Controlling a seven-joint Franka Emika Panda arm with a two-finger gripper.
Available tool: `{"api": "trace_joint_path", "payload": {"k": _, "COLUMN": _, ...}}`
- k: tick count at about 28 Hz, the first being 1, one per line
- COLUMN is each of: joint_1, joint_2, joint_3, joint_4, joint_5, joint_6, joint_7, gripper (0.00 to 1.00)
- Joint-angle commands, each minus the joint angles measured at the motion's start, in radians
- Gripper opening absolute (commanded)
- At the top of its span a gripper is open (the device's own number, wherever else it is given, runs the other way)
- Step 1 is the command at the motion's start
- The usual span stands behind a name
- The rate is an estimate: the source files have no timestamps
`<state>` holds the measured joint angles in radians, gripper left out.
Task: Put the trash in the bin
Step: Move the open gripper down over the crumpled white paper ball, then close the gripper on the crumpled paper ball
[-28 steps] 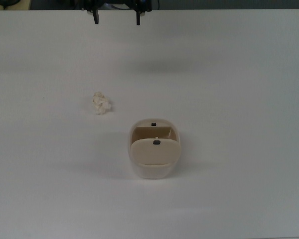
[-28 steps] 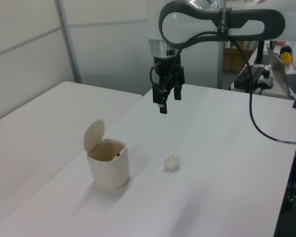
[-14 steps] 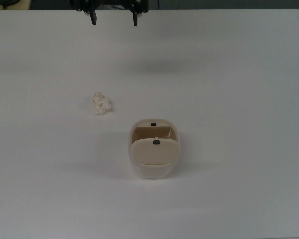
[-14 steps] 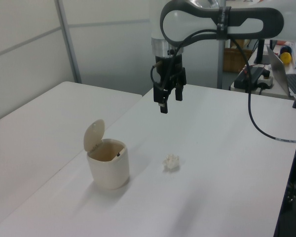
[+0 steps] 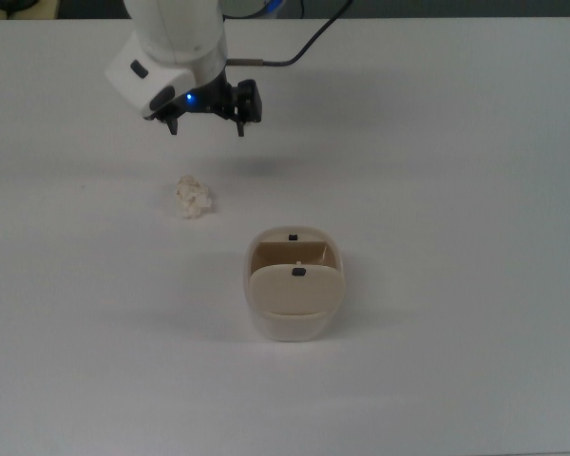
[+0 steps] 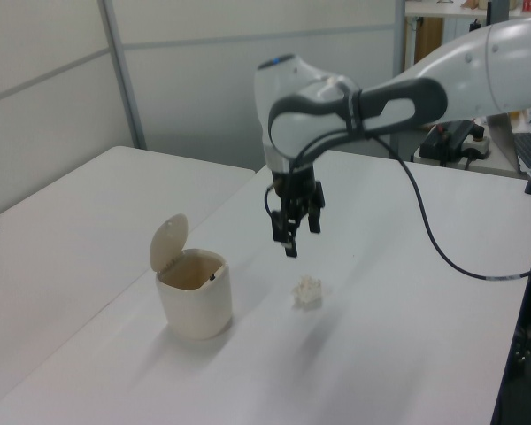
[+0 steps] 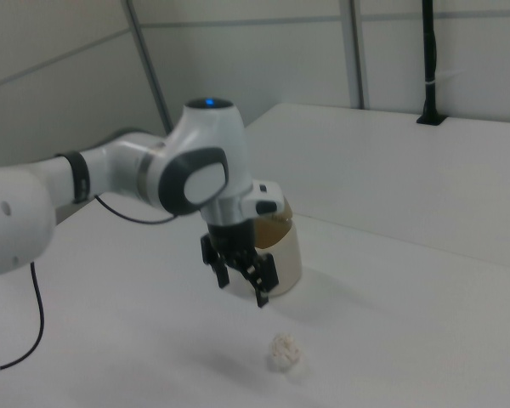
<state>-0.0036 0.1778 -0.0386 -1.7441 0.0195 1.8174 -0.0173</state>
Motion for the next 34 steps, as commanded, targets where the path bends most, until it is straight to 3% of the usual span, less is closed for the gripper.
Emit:
{"api": "trace_joint_path", "payload": {"k": 1, "joint_1": -0.004, "joint_2": 0.006, "joint_3": -0.004, "joint_4": -0.072, "joint_5": -0.052, "joint_6": 0.074, "joint_7": -0.029, "gripper": 1.0}}
{"api": "trace_joint_path", "payload": {"k": 3, "joint_1": -0.004, "joint_2": 0.048, "joint_3": -0.004, "joint_4": -0.071, "joint_5": -0.073, "joint_6": 0.091, "joint_7": -0.024, "gripper": 1.0}}
{"api": "trace_joint_path", "payload": {"k": 13, "joint_1": -0.053, "joint_2": 0.152, "joint_3": -0.006, "joint_4": -0.066, "joint_5": -0.085, "joint_6": 0.218, "joint_7": -0.024, "gripper": 1.0}}
{"api": "trace_joint_path", "payload": {"k": 20, "joint_1": -0.064, "joint_2": 0.181, "joint_3": -0.004, "joint_4": -0.066, "joint_5": -0.098, "joint_6": 0.258, "joint_7": -0.023, "gripper": 1.0}}
{"api": "trace_joint_path", "payload": {"k": 23, "joint_1": -0.064, "joint_2": 0.187, "joint_3": -0.004, "joint_4": -0.067, "joint_5": -0.101, "joint_6": 0.26, "joint_7": -0.023, "gripper": 0.91}}
{"api": "trace_joint_path", "payload": {"k": 29, "joint_1": -0.059, "joint_2": 0.21, "joint_3": -0.004, "joint_4": -0.067, "joint_5": -0.116, "joint_6": 0.261, "joint_7": -0.023, "gripper": 0.89}}
{"api": "trace_joint_path", "payload": {"k": 32, "joint_1": -0.056, "joint_2": 0.216, "joint_3": -0.004, "joint_4": -0.067, "joint_5": -0.119, "joint_6": 0.272, "joint_7": -0.023, "gripper": 0.83}}
{"api": "trace_joint_path", "payload": {"k": 34, "joint_1": -0.056, "joint_2": 0.216, "joint_3": -0.004, "joint_4": -0.069, "joint_5": -0.119, "joint_6": 0.287, "joint_7": -0.023, "gripper": 0.71}}
